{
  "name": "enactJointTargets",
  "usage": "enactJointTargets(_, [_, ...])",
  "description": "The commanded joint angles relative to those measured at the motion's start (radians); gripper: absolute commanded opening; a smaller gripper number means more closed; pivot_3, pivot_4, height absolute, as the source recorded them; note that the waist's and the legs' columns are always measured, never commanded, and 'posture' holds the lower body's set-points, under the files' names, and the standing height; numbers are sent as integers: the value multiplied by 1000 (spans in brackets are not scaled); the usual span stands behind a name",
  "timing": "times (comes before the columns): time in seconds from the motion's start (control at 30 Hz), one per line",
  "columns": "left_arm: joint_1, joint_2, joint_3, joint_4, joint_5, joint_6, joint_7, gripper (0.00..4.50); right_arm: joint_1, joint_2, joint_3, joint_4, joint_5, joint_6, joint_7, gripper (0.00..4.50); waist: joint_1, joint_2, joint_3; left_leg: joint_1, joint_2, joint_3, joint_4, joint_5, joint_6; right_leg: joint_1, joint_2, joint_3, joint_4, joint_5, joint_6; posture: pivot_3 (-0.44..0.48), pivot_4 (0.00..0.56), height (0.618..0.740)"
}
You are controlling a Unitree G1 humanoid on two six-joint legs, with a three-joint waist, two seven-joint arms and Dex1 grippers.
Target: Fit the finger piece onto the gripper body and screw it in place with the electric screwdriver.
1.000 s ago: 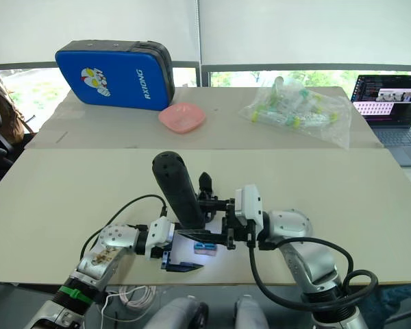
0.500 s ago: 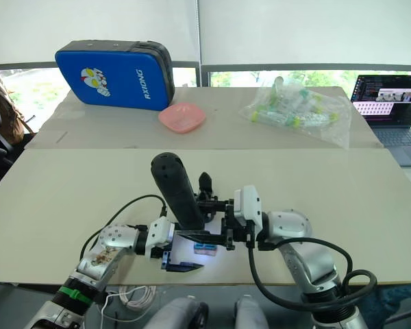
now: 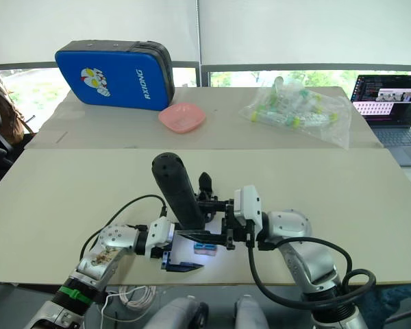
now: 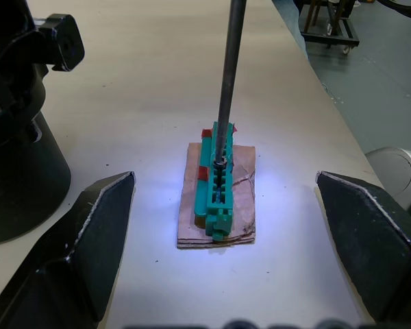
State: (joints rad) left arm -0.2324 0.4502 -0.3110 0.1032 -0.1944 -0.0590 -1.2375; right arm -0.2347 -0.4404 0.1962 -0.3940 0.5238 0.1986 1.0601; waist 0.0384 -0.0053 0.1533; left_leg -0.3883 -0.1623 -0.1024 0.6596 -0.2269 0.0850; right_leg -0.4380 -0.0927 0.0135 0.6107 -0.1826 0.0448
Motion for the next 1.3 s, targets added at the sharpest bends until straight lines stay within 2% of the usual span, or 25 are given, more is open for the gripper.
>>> enactJointTargets(0.03, [17,10,-20,13,11,18,-3,4466,-24,6,-6,-27,15,-10,1,1945,0,0,0,0,0,0,0,0,0,0,0,0,0,0,0,0,150,740])
enactJointTargets(1.3, [23,20,-23,-14,1,62,-2,4466,1,10,5,-12,-2,-17,-8,1945,-1,0,0,0,0,0,0,0,0,0,0,0,0,0,0,0,150,740])
